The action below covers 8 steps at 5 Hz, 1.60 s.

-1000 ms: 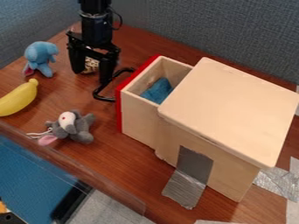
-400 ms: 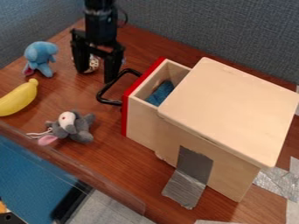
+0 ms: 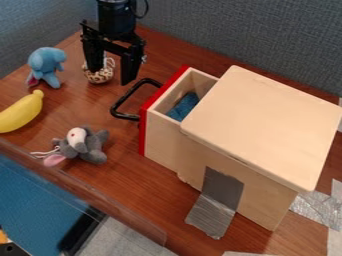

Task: Close the drawer

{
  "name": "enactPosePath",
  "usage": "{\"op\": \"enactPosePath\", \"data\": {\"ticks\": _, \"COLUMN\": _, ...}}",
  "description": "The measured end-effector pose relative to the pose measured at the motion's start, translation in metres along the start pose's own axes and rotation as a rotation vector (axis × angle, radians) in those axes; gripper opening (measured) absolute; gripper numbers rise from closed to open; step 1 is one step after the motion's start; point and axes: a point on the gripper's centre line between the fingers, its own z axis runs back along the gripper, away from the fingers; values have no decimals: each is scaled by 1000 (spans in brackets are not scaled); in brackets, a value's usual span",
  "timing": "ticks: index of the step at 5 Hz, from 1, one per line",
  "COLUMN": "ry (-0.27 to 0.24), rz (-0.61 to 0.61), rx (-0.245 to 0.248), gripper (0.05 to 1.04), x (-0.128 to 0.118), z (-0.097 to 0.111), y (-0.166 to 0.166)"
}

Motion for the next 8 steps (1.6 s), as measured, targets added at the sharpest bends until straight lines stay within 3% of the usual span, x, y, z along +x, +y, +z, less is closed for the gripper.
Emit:
{"op": "enactPosePath", "data": {"ticks": 3, "ry": 38, "rz": 4, "rx": 28, "gripper": 955, "x": -5, "z": -31, "y": -5}}
{"op": "enactPosePath", "data": {"ticks": 5, "ry": 42, "rz": 8, "rx": 7, "gripper": 373, "x": -8, "z": -45, "y": -11}}
{"op": "enactPosePath", "data": {"ticks": 6, "ry": 41, "rz": 6, "rx": 9, "gripper": 171, "x": -10, "z": -49, "y": -16}}
{"op": "enactPosePath", "data": {"ticks": 8, "ry": 45, "rz": -5, "rx": -39, "gripper": 124, "x": -20, "z": -49, "y": -39}}
